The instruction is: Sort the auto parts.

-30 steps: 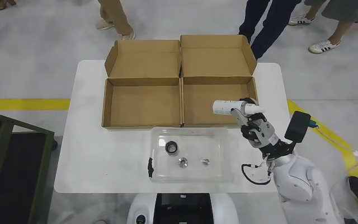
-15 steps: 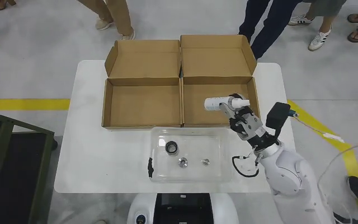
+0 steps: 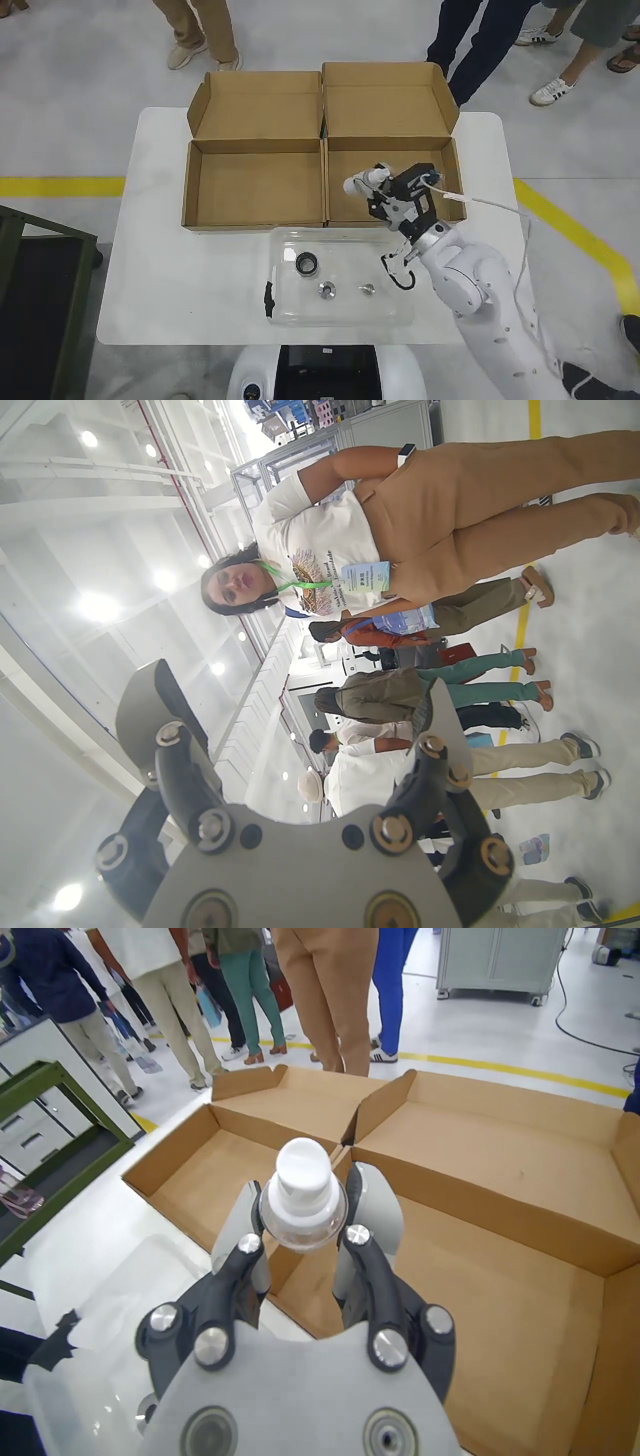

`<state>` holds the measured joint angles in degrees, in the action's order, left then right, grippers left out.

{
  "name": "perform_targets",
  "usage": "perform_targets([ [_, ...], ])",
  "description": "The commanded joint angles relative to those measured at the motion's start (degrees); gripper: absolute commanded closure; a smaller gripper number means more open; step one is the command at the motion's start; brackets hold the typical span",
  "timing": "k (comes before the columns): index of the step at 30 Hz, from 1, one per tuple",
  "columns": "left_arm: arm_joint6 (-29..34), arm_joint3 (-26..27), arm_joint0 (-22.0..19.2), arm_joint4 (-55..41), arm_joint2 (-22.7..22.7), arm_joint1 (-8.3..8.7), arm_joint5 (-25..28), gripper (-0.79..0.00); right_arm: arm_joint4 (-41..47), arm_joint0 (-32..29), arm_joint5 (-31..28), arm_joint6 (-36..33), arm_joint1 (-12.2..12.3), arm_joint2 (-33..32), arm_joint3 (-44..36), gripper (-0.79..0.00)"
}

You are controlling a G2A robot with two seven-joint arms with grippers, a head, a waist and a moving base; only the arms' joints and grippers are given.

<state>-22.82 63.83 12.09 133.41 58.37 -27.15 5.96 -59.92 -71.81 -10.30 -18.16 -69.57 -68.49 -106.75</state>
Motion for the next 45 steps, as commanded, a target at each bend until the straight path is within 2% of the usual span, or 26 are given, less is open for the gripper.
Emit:
perform_targets([
  [1, 0.00, 0.00, 0.00, 0.00, 0.00, 0.00, 0.00, -0.785, -3.55, 1.50, 0.96, -1.25, -0.12, 1.09, 1.55, 0.000],
  [7, 0.00, 0.00, 0.00, 0.00, 0.00, 0.00, 0.00, -0.785, -11.65, 4.96, 2.21, -4.32, -0.58, 4.82, 4.70, 0.000],
  [11, 0.00, 0.00, 0.00, 0.00, 0.00, 0.00, 0.00, -0.785, -13.78, 6.95, 2.95, -6.02, -1.09, 7.10, 6.39, 0.000],
  [24, 0.00, 0.00, 0.00, 0.00, 0.00, 0.00, 0.00, -0.785, -12.90, 11.84, 3.51, -10.80, -2.60, 10.49, 13.47, 0.000],
  [27, 0.00, 0.00, 0.00, 0.00, 0.00, 0.00, 0.00, -0.785, -12.59, 12.43, 3.57, -10.88, -2.81, 10.54, 14.65, -0.166],
  [28, 0.00, 0.00, 0.00, 0.00, 0.00, 0.00, 0.00, -0.785, -12.49, 12.58, 3.57, -10.87, -2.88, 10.55, 14.94, -0.308],
  [29, 0.00, 0.00, 0.00, 0.00, 0.00, 0.00, 0.00, -0.785, -12.34, 12.68, 3.60, -10.84, -2.95, 10.56, 15.14, -0.376],
  [31, 0.00, 0.00, 0.00, 0.00, 0.00, 0.00, 0.00, -0.785, -12.19, 12.85, 3.67, -10.86, -3.06, 10.56, 15.47, -0.603],
  [33, 0.00, 0.00, 0.00, 0.00, 0.00, 0.00, 0.00, -0.785, -12.04, 12.89, 3.66, -10.88, -3.17, 10.60, 15.62, -0.748],
  [34, 0.00, 0.00, 0.00, 0.00, 0.00, 0.00, 0.00, -0.785, -11.99, 12.82, 3.71, -10.87, -3.21, 10.61, 15.61, -0.785],
  [39, 0.00, 0.00, 0.00, 0.00, 0.00, 0.00, 0.00, -0.785, -11.48, 11.64, 4.21, -10.45, -3.22, 9.62, 13.49, -0.785],
  [45, 0.00, 0.00, 0.00, 0.00, 0.00, 0.00, 0.00, -0.785, -11.45, 8.40, 2.68, -9.73, -2.60, 6.59, 6.94, -0.785],
])
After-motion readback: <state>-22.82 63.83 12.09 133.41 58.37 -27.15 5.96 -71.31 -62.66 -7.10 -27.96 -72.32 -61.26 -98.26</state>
